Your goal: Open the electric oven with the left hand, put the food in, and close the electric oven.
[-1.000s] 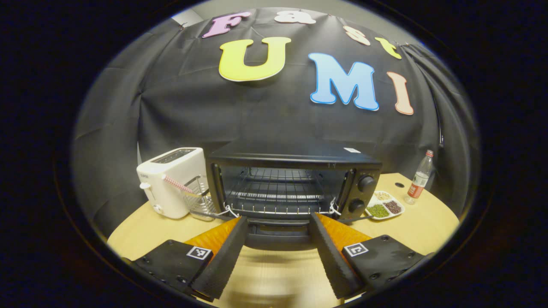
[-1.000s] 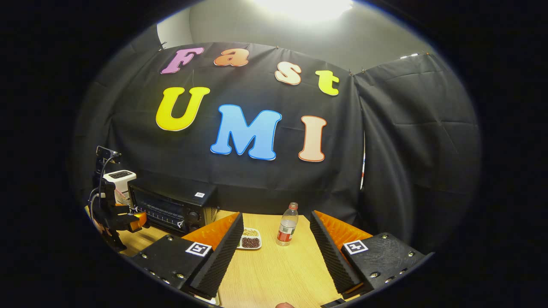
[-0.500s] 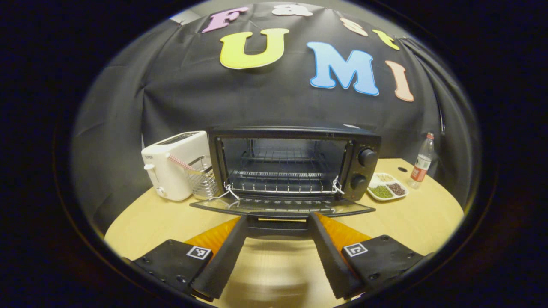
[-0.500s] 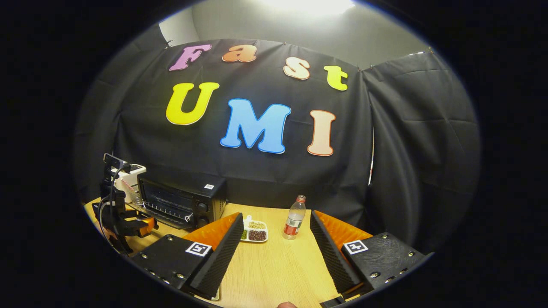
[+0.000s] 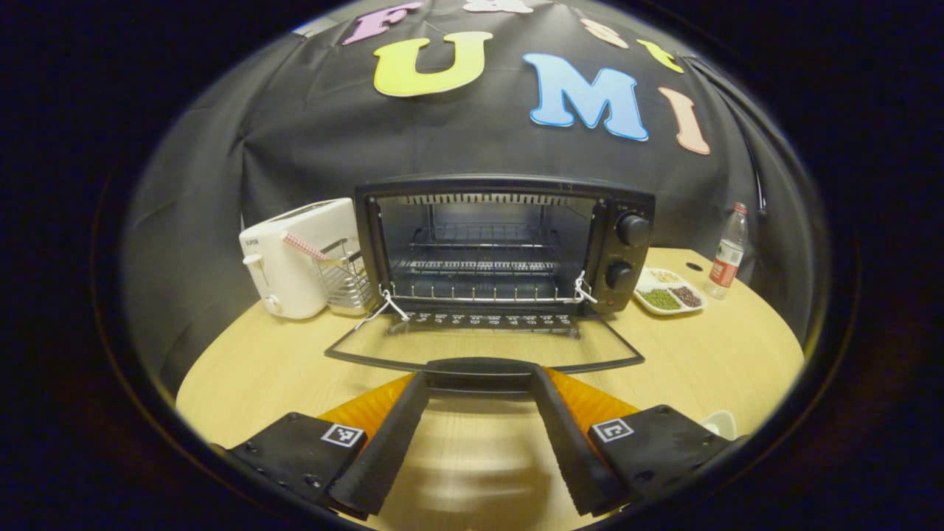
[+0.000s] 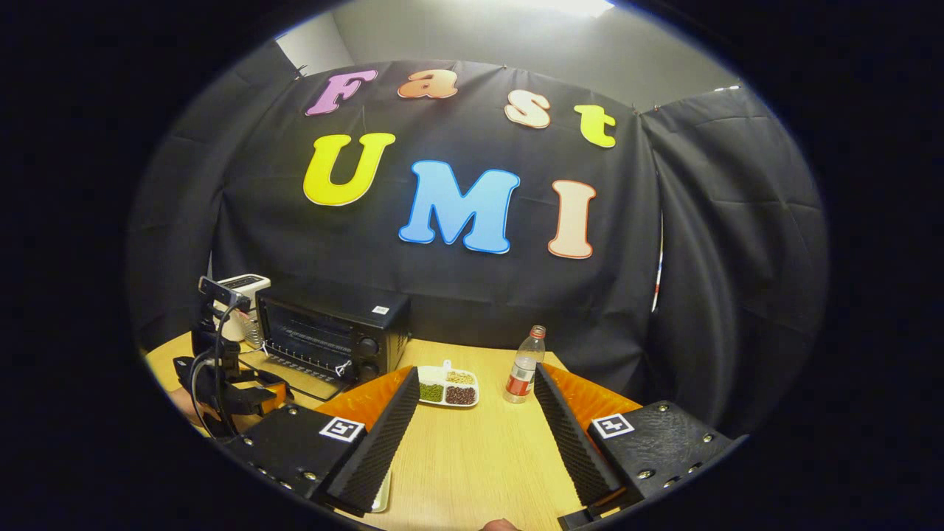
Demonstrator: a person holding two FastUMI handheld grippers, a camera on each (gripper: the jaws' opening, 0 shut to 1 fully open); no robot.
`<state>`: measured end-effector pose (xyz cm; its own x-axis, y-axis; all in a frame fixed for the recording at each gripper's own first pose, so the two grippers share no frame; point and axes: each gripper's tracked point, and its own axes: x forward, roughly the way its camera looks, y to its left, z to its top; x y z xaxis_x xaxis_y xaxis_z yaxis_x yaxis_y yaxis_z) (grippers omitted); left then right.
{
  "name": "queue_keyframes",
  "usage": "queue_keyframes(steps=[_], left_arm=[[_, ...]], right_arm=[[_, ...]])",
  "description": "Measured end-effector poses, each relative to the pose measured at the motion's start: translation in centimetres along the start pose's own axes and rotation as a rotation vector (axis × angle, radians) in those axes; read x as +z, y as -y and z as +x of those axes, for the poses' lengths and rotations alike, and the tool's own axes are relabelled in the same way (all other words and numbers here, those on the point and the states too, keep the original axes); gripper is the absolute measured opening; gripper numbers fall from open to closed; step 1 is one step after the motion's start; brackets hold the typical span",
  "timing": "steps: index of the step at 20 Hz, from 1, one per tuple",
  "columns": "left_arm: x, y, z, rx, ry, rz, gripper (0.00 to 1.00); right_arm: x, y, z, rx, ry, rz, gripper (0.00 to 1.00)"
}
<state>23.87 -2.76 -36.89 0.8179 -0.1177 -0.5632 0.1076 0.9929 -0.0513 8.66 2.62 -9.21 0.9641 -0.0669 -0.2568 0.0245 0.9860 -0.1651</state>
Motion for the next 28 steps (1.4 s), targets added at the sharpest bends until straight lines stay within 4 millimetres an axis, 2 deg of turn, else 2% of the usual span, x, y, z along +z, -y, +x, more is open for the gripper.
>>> queue_keyframes(steps=[3,4,6,9,12,16,18,20,21,22,23,24,25,27,28], left_arm=[[-0.1,0.2,-0.5,-0.005,-0.003,0.003,0.96],[0.2,0.2,-1.1,-0.006,0.009,0.001,1.00],[1.7,0.1,-2.7,-0.006,0.051,-0.002,0.96],[5.5,-0.2,-5.6,-0.004,0.147,0.007,0.96],[9.5,-0.8,-9.6,0.002,0.257,0.019,1.00],[13.2,-1.8,-14.8,0.019,0.350,0.000,0.99],[14.7,-2.5,-17.2,0.036,0.391,-0.013,0.97],[15.6,-3.2,-19.2,0.055,0.422,-0.014,0.96],[15.8,-3.6,-20.0,0.063,0.434,-0.012,1.00],[16.0,-3.8,-20.8,0.067,0.443,-0.008,0.96],[15.9,-3.9,-21.3,0.066,0.444,-0.002,1.00],[15.7,-4.2,-21.7,0.077,0.441,0.004,0.96],[15.5,-4.5,-22.2,0.083,0.438,0.006,1.00],[15.2,-5.1,-23.2,0.100,0.441,0.003,0.91],[15.1,-5.2,-23.7,0.106,0.444,0.004,1.00]], right_arm=[[-0.1,-0.8,-0.1,0.027,-0.006,0.000,0.96],[-0.2,-1.1,-0.1,0.039,-0.008,0.001,0.96],[-0.4,-1.7,0.1,0.067,-0.019,0.011,0.96],[-1.1,-3.0,0.7,0.133,-0.050,0.053,0.96],[-2.0,-4.6,1.3,0.218,-0.098,0.107,0.97],[-3.7,-6.4,1.8,0.305,-0.169,0.137,0.96],[-5.3,-7.4,2.1,0.352,-0.220,0.152,0.96],[-6.8,-8.4,2.1,0.402,-0.283,0.189,0.97],[-7.4,-9.1,2.1,0.431,-0.314,0.208,0.97],[-8.2,-9.6,2.1,0.459,-0.341,0.233,0.98],[-8.9,-9.8,1.9,0.478,-0.368,0.259,0.98],[-9.6,-9.9,2.0,0.490,-0.402,0.281,0.98],[-10.4,-9.9,1.8,0.499,-0.439,0.300,0.98],[-11.9,-10.2,1.8,0.523,-0.507,0.331,0.99],[-12.7,-10.4,1.9,0.535,-0.547,0.347,0.98]])
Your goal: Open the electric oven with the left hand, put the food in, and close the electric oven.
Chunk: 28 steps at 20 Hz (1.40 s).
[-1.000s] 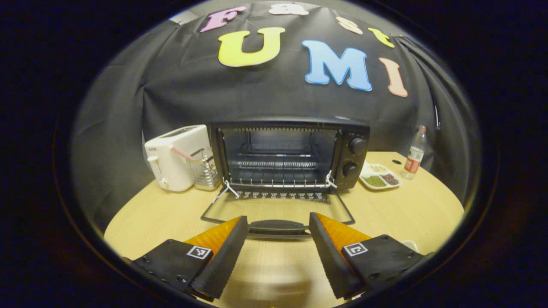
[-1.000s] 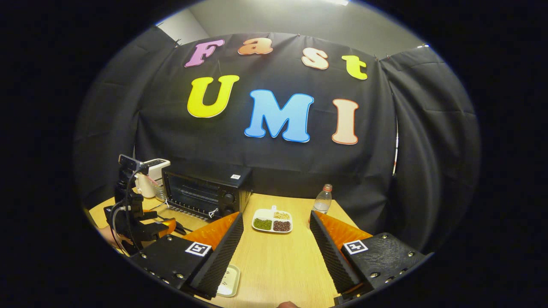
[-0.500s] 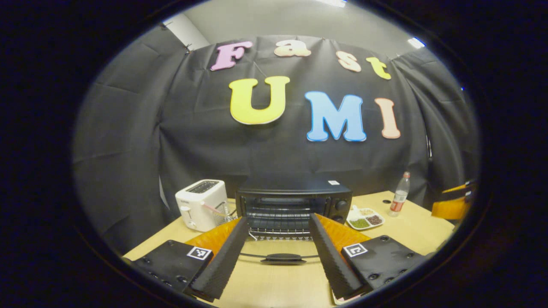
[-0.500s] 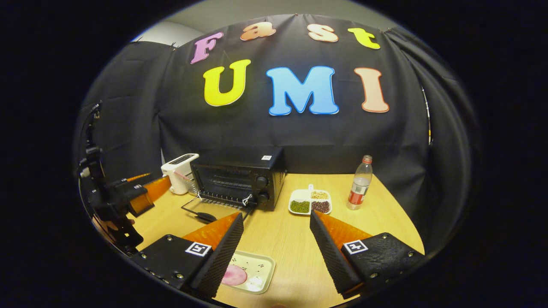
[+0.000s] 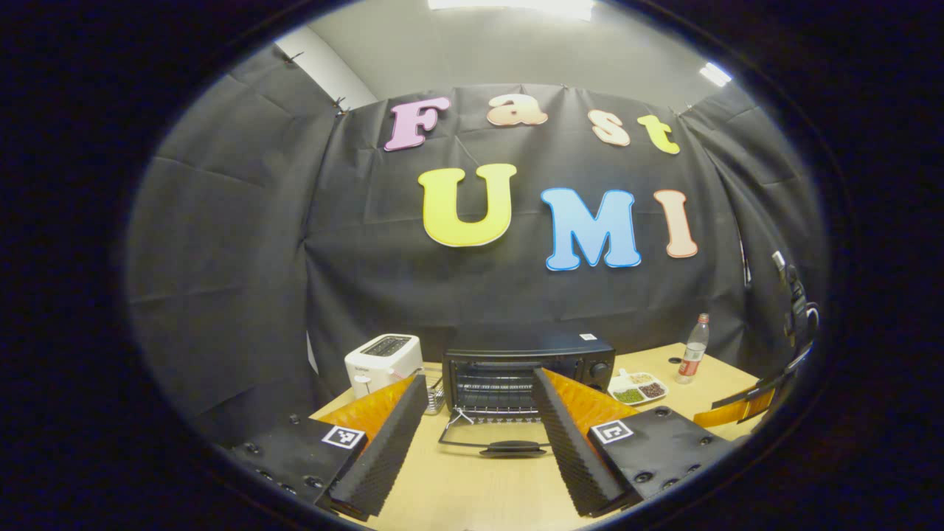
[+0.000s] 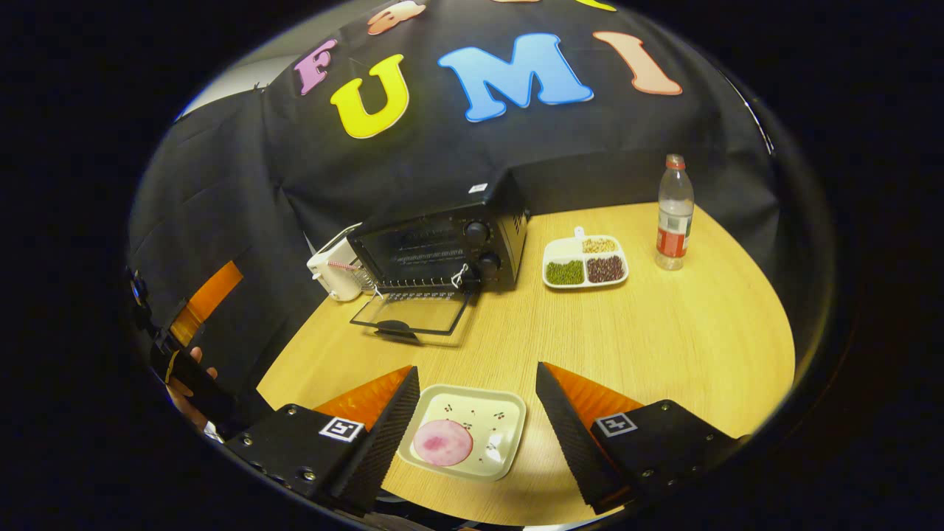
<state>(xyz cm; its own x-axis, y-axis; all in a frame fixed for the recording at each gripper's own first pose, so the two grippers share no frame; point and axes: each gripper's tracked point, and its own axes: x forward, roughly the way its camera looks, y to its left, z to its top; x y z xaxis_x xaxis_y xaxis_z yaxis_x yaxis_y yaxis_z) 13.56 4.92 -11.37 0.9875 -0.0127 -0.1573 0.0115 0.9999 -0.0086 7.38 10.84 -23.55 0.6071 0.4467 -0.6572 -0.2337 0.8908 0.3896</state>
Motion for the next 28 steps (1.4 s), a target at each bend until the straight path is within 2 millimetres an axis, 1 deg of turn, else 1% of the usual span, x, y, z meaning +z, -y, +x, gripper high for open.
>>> queue_keyframes(steps=[3,5,6,7,9,11,12,13,17,18,19,20,21,22,23,24,25,26,27,28], left_arm=[[0.2,-0.6,-1.3,0.017,0.007,0.010,1.00],[0.0,-0.6,-1.9,0.011,0.006,-0.003,0.91],[-0.6,-0.8,-2.0,0.012,-0.004,-0.011,1.00],[-1.0,-1.0,-2.2,0.017,-0.013,-0.014,1.00],[-1.1,-1.5,-2.4,0.028,-0.016,-0.018,1.00],[-1.2,-1.6,-2.6,0.029,-0.014,-0.018,0.93],[-1.5,-1.9,-2.5,0.033,-0.018,-0.013,0.90],[-1.7,-2.1,-2.5,0.037,-0.022,-0.009,1.00],[-2.4,-2.7,-2.8,0.053,-0.038,-0.027,1.00],[-2.8,-3.0,-2.7,0.058,-0.045,-0.028,0.95],[-3.0,-3.2,-2.8,0.064,-0.051,-0.029,1.00],[-3.2,-3.5,-2.8,0.068,-0.056,-0.029,0.95],[-3.3,-3.7,-2.8,0.073,-0.058,-0.030,0.91],[-3.4,-3.6,-2.8,0.074,-0.058,-0.035,0.96],[-3.4,-3.7,-2.7,0.076,-0.060,-0.041,0.96],[-3.6,-3.7,-2.7,0.077,-0.062,-0.045,0.91],[-3.7,-3.6,-2.6,0.076,-0.064,-0.048,0.96],[-3.7,-3.5,-2.6,0.074,-0.064,-0.049,0.96],[-3.5,-3.4,-2.6,0.072,-0.063,-0.048,0.96],[-3.6,-3.2,-2.5,0.069,-0.063,-0.047,0.96]], right_arm=[[-2.3,0.5,0.9,0.029,-0.114,0.078,0.98],[-3.5,0.6,1.3,0.052,-0.168,0.134,0.97],[-3.9,0.6,1.5,0.059,-0.192,0.155,0.96],[-4.6,0.7,1.7,0.062,-0.219,0.168,0.96],[-5.8,1.2,2.2,0.051,-0.275,0.185,0.96],[-6.9,1.8,2.7,0.044,-0.328,0.196,0.96],[-7.3,1.9,3.0,0.043,-0.345,0.207,0.92],[-7.9,2.0,3.0,0.045,-0.369,0.220,0.86],[-10.4,2.8,3.8,0.033,-0.484,0.252,0.86],[-10.8,2.9,3.9,0.028,-0.507,0.251,0.86],[-11.2,2.9,4.0,0.028,-0.527,0.249,0.86],[-11.0,2.9,4.2,0.031,-0.529,0.248,0.86],[-11.2,3.2,4.7,0.014,-0.532,0.253,0.73],[-11.8,3.4,5.1,0.001,-0.541,0.259,0.61],[-11.4,3.2,5.0,0.009,-0.546,0.276,0.48],[-11.3,3.2,5.0,0.012,-0.555,0.289,0.48],[-11.5,3.2,5.1,0.016,-0.572,0.285,0.48],[-12.0,3.9,5.0,-0.013,-0.591,0.262,0.48],[-11.9,4.5,5.5,-0.036,-0.592,0.269,0.33],[-11.8,4.5,5.2,-0.036,-0.598,0.273,0.17]])
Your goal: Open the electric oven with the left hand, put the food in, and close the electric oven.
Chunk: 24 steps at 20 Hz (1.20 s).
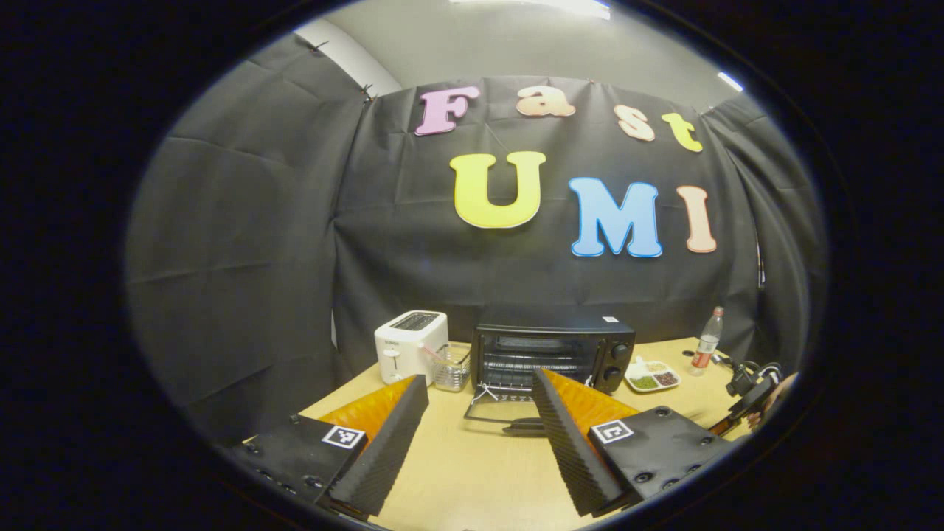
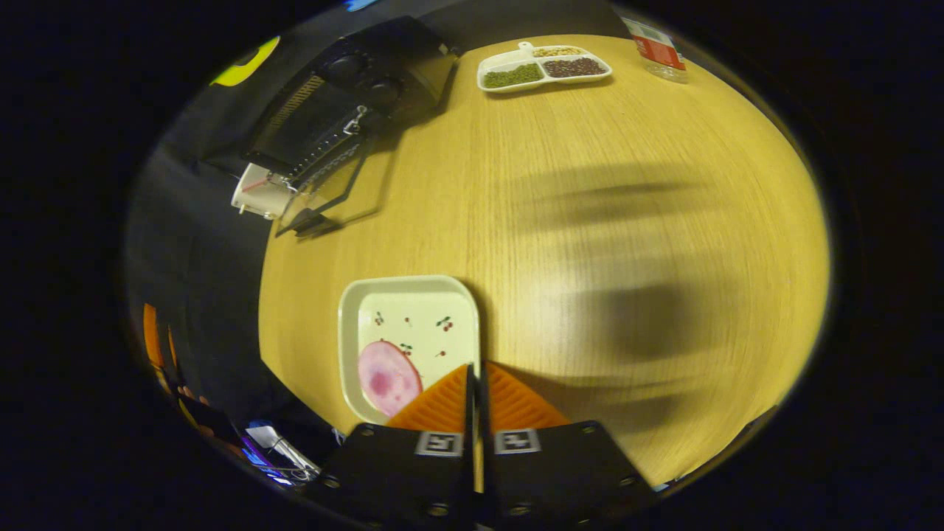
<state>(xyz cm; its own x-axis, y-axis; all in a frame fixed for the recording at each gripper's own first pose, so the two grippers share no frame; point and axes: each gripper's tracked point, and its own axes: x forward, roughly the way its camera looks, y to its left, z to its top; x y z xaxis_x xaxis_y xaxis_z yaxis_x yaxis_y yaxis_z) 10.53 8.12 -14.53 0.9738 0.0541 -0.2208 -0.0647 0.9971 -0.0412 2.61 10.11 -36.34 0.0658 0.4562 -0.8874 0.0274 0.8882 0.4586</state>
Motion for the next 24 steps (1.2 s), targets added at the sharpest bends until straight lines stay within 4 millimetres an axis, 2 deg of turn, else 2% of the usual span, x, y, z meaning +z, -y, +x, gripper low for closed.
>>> queue_keyframes(steps=[1,3,4,7,13,19,24], left_arm=[[0.0,0.1,0.1,-0.002,0.000,0.001,0.96],[0.0,0.4,0.3,-0.009,-0.002,0.000,0.96],[-0.1,0.5,0.3,-0.010,-0.001,0.001,0.96],[0.2,0.3,0.4,-0.008,0.005,-0.004,0.96],[0.4,-0.9,0.5,0.005,0.009,-0.010,0.96],[0.9,-1.4,1.4,0.007,0.021,-0.015,0.96],[0.9,-2.1,2.1,0.002,0.023,-0.012,0.96]], right_arm=[[-0.3,0.0,0.2,0.010,-0.002,-0.004,0.02],[0.0,0.0,0.6,0.019,0.013,0.008,0.02],[-0.2,0.0,0.0,0.024,0.023,0.017,0.02],[-0.4,-0.4,0.2,0.034,0.027,0.041,0.00],[-0.1,-2.8,-0.9,0.142,0.071,0.138,0.00],[2.1,-7.3,-1.9,0.243,0.139,0.252,0.00],[4.6,-10.9,-1.7,0.265,0.203,0.330,0.00]])
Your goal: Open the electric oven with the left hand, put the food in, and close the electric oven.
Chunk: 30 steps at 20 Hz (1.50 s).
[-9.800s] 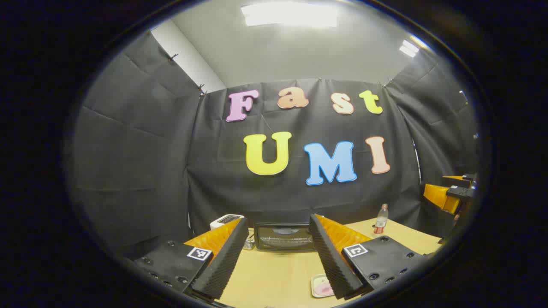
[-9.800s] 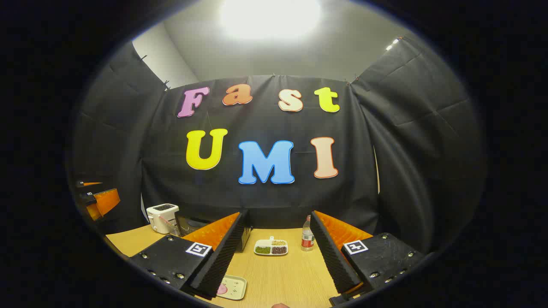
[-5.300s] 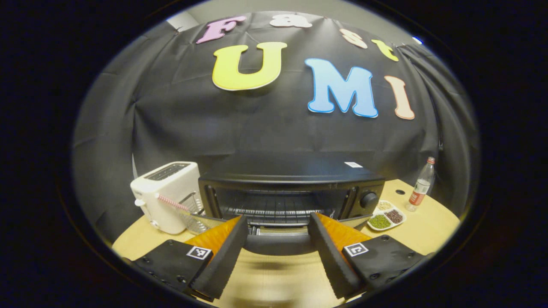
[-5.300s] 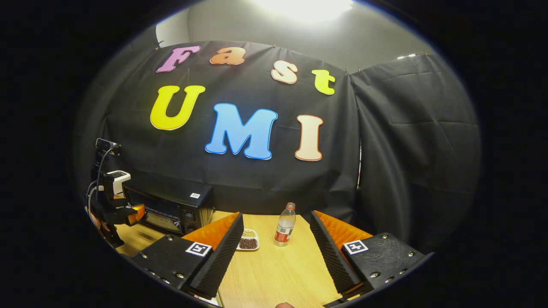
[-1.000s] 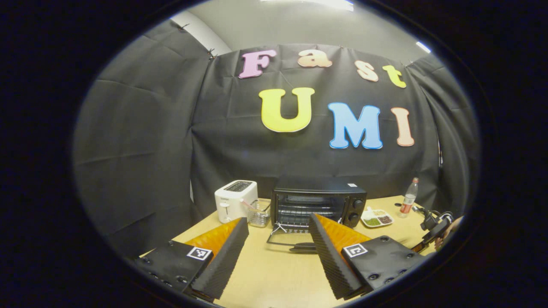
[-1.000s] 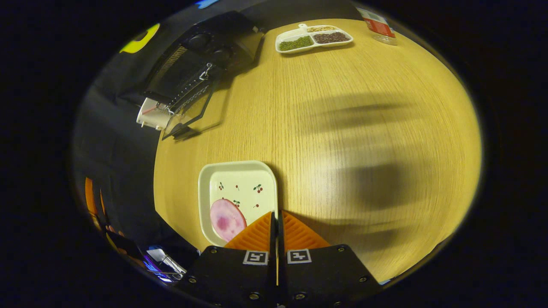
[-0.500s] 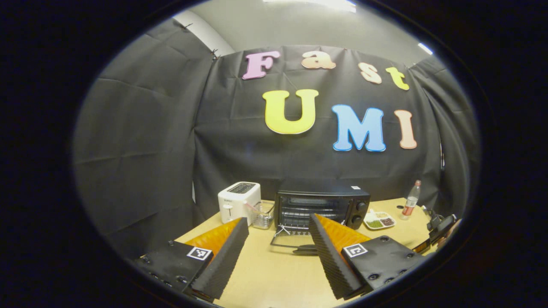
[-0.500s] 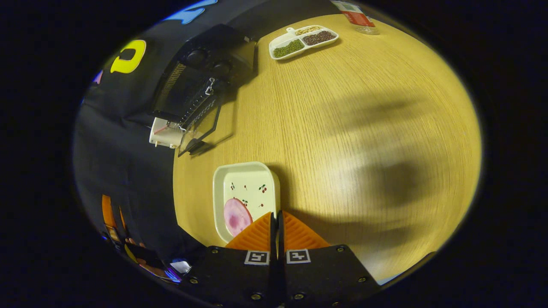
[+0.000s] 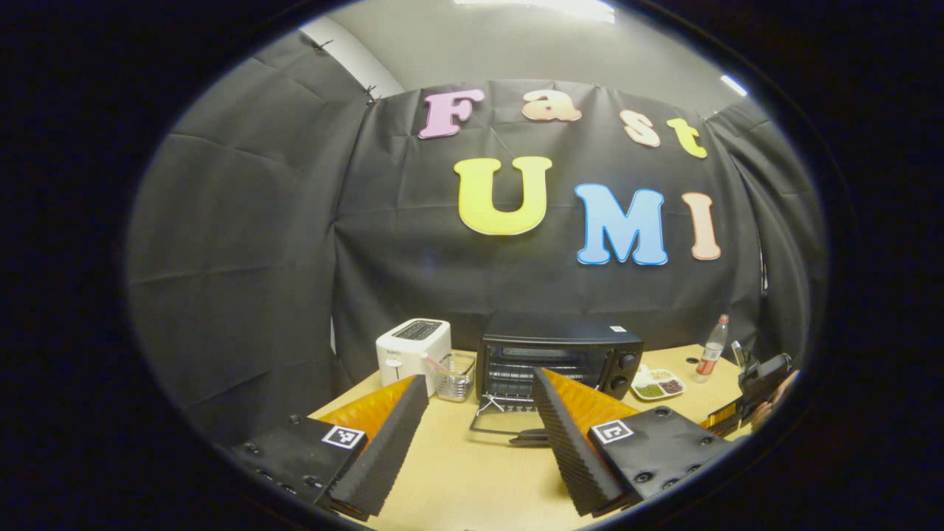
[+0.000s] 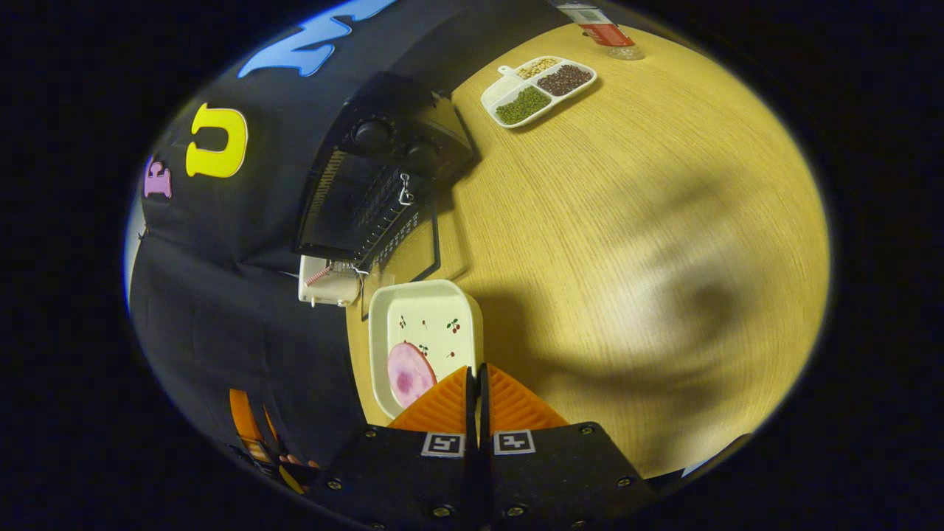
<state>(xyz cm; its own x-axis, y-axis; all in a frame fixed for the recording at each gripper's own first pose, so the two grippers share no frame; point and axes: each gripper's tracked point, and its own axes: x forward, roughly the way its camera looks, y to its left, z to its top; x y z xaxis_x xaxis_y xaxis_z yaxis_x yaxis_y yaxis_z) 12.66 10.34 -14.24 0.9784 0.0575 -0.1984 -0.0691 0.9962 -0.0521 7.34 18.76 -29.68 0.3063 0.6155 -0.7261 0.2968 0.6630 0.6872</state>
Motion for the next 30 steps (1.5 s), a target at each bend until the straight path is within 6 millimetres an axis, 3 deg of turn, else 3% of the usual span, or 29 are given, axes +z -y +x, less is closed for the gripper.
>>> queue_keyframes(steps=[4,5,9,10,11,16,17,18,19,20,21,23,24,29,30], left_arm=[[-0.1,-1.0,0.7,0.005,-0.006,0.005,1.00],[0.0,-1.3,0.9,0.007,-0.005,0.009,0.96],[0.2,-2.6,1.9,0.014,-0.005,0.016,0.96],[0.0,-2.9,2.2,0.014,-0.007,0.017,0.91],[0.0,-3.2,2.5,0.015,-0.009,0.017,0.96],[0.2,-4.2,4.2,0.009,-0.006,0.015,0.96],[0.2,-4.4,4.5,0.008,-0.007,0.022,1.00],[0.1,-4.6,4.7,0.008,-0.007,0.030,0.91],[0.2,-4.9,5.1,0.009,-0.010,0.037,0.96],[0.3,-5.4,5.3,0.012,-0.010,0.040,0.91],[0.3,-5.8,5.5,0.017,-0.012,0.039,0.96],[0.1,-6.6,5.9,0.023,-0.020,0.034,0.91],[0.0,-6.9,6.0,0.028,-0.023,0.032,0.96],[-0.2,-8.2,6.8,0.036,-0.033,0.039,0.96],[-0.5,-8.4,6.9,0.039,-0.039,0.040,1.00]], right_arm=[[1.0,-3.0,1.9,0.012,0.073,0.067,0.00],[1.2,-3.6,2.4,0.018,0.090,0.087,0.00],[2.1,-6.3,4.6,0.028,0.157,0.174,0.00],[2.4,-6.8,5.2,0.028,0.168,0.197,0.00],[2.5,-7.4,5.7,0.029,0.178,0.221,0.01],[4.1,-10.2,8.9,0.047,0.208,0.336,0.01],[4.5,-10.8,9.4,0.056,0.218,0.360,0.01],[5.1,-11.2,9.9,0.061,0.235,0.389,0.00],[5.6,-11.6,10.4,0.065,0.251,0.416,0.00],[6.2,-11.9,10.8,0.069,0.270,0.438,0.00],[6.6,-12.3,11.2,0.071,0.287,0.455,0.00],[7.7,-12.7,12.2,0.072,0.319,0.484,0.01],[8.2,-12.8,12.7,0.064,0.339,0.499,0.01],[10.6,-13.6,14.2,0.067,0.412,0.558,0.01],[11.3,-13.8,14.5,0.068,0.431,0.565,0.00]])
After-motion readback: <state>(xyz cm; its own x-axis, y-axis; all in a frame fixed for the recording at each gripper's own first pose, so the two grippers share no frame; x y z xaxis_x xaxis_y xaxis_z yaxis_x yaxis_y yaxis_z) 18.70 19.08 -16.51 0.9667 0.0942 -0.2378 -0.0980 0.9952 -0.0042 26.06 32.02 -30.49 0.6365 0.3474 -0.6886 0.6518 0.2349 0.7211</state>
